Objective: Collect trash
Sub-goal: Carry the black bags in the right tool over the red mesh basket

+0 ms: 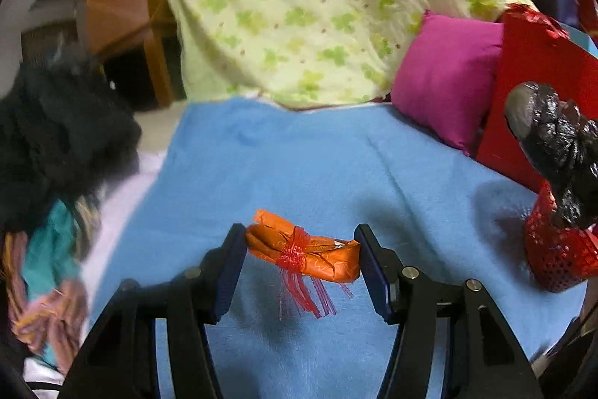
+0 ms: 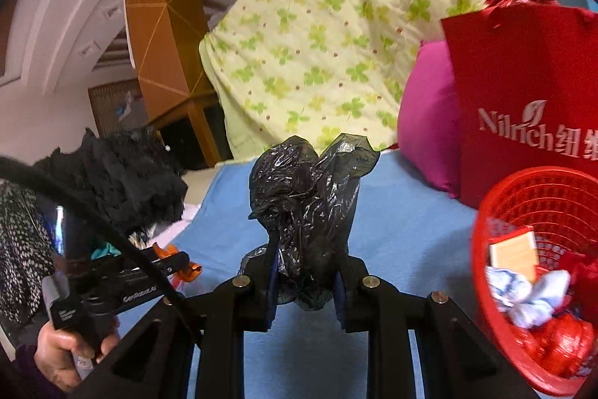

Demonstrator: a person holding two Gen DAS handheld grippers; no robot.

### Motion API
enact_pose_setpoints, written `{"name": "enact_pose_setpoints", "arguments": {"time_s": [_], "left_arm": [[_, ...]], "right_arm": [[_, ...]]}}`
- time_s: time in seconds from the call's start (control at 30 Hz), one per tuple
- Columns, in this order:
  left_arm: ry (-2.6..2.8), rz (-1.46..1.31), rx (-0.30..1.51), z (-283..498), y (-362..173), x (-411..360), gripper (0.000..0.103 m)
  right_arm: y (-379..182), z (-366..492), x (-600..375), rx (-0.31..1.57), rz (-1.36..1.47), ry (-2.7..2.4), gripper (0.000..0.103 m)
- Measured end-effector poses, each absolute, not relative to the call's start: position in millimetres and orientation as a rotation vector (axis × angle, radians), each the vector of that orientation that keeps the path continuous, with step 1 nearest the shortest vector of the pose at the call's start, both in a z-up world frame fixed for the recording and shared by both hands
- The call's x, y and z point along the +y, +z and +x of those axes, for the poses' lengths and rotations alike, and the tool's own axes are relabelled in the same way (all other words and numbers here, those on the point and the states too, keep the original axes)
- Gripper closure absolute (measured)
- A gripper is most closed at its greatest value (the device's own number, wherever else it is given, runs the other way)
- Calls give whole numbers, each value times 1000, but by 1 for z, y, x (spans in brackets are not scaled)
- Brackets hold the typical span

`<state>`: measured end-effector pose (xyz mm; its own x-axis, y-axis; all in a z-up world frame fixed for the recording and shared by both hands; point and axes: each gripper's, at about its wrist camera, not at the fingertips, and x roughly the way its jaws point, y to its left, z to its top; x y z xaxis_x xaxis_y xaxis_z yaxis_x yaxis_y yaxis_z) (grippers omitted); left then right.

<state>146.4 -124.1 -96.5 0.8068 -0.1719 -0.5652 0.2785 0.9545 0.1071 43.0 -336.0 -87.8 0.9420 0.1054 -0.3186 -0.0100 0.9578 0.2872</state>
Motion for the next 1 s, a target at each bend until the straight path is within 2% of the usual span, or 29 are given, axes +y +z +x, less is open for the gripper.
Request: {"name": "enact_pose_setpoints", "arguments": {"time_s": [0.4, 1.0], "left_arm": [[-274, 271, 473, 94, -51, -163, 42], [-306, 343, 450, 74, -45, -213, 42]], "right_arm": [[-77, -18, -371, 224, 320, -5, 78], [-75, -43, -402, 156, 352, -32, 78]]}}
